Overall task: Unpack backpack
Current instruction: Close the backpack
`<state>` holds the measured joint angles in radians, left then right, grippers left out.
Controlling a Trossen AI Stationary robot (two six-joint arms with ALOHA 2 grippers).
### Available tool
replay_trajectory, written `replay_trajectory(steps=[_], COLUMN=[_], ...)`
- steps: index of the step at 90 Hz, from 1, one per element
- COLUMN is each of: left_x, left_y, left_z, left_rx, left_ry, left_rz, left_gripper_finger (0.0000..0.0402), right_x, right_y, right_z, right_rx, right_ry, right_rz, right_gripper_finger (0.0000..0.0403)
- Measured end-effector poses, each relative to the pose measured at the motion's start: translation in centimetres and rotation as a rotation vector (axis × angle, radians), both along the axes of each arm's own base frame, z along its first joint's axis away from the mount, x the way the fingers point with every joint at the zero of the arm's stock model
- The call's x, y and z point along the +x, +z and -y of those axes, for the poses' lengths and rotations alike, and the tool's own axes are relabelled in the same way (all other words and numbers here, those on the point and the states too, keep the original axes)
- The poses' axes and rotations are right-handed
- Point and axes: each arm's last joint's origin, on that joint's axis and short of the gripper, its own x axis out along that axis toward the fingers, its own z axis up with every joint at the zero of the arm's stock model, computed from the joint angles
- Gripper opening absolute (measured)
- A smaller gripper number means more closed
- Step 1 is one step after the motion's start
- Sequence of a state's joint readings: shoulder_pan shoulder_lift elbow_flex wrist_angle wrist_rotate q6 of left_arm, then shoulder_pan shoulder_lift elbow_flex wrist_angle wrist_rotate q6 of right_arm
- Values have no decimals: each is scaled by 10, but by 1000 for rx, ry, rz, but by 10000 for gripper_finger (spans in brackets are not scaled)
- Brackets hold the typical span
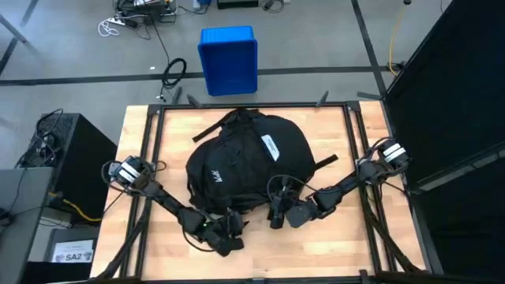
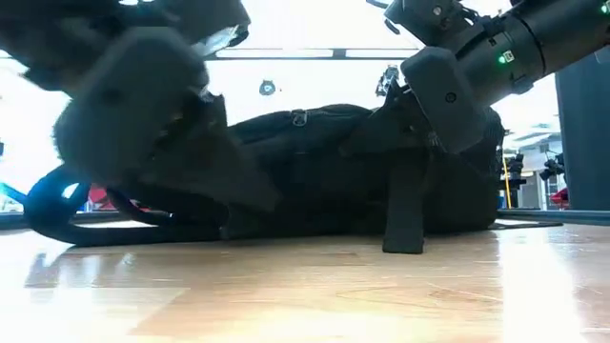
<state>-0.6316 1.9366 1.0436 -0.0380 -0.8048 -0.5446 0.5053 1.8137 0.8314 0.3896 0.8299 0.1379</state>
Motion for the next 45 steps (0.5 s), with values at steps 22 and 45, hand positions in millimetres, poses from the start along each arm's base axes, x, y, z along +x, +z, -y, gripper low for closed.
replay_trajectory(steps=[22, 45], left_x=[-4, 0], left_y=[2, -5], left_z=[4, -10], left_rx=[40, 29], left_ry=[72, 99], left_rz=[83, 142], left_gripper_finger=[122, 122], right_x=[0, 0], right_y=[0, 0], right_z=[0, 0], right_rx=[1, 7], right_ry=[-3, 4], right_rz=[4, 3], right_gripper_finger=[27, 27])
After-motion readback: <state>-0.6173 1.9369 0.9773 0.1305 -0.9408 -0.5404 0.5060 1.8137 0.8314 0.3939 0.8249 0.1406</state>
